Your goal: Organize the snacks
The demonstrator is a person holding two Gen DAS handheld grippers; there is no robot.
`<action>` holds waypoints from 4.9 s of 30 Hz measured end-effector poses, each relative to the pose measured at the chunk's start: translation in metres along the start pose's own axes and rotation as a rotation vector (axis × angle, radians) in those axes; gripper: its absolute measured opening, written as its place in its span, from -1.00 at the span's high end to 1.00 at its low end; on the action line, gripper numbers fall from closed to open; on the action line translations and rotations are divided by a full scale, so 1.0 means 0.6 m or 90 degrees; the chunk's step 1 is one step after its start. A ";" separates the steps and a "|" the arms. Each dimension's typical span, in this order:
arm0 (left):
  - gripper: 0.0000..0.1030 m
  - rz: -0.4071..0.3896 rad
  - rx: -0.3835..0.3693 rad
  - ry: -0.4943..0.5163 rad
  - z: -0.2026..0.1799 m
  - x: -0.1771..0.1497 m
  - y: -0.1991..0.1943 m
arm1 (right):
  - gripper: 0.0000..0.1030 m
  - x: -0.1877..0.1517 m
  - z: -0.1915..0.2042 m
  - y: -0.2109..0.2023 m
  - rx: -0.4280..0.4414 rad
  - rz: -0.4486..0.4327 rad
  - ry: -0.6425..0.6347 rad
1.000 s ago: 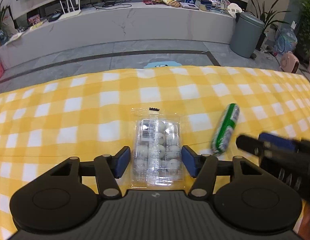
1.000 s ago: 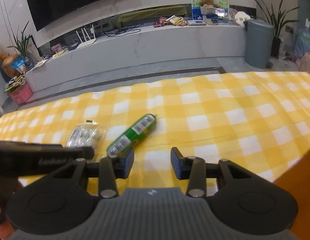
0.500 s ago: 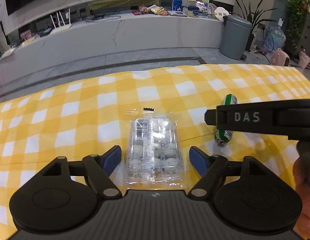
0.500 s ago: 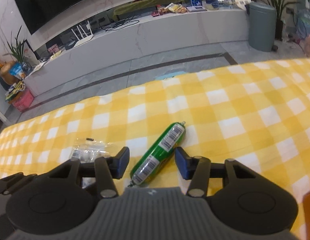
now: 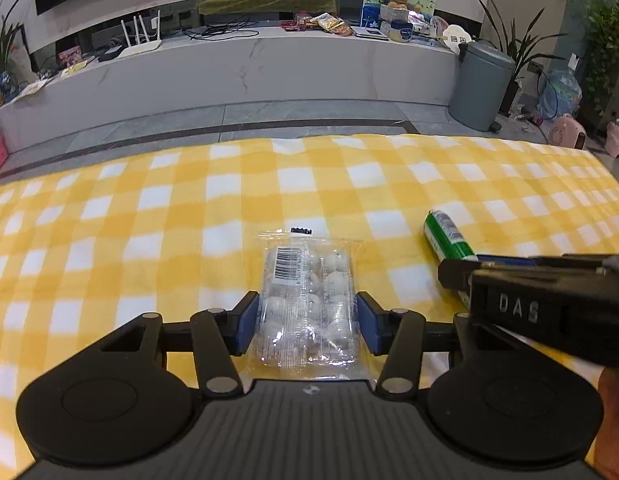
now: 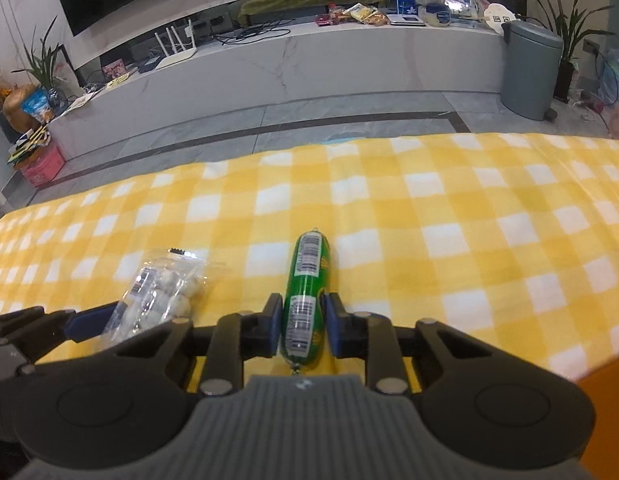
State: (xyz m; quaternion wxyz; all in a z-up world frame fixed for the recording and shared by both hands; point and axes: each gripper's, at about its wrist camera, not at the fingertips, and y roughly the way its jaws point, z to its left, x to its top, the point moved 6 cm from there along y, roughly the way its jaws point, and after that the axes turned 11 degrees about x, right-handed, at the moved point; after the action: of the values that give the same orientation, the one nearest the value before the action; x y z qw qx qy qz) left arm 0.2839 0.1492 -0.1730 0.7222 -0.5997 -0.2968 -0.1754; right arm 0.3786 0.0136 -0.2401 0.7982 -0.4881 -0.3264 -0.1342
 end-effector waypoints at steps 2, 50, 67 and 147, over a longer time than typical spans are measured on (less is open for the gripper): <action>-0.14 0.003 -0.004 -0.006 0.000 -0.014 -0.018 | 0.60 -0.017 0.005 -0.022 0.000 -0.001 -0.013; -0.14 -0.053 -0.192 0.047 -0.241 -0.103 -0.446 | 0.60 -0.201 -0.074 -0.592 0.086 -0.036 -0.203; -0.14 0.037 -0.263 0.251 -0.493 -0.059 -0.373 | 0.60 -0.154 -0.279 -0.605 -0.046 0.098 -0.234; -0.67 -0.231 -0.081 0.108 -0.198 -0.181 -0.516 | -0.72 -0.279 -0.061 -0.688 -0.121 -0.201 -0.185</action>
State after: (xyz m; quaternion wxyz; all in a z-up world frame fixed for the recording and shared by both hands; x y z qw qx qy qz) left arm 0.0385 -0.0449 -0.0189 0.6621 -0.5638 -0.3261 -0.3706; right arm 0.0469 -0.2367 -0.0749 0.6624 -0.5182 -0.4960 -0.2162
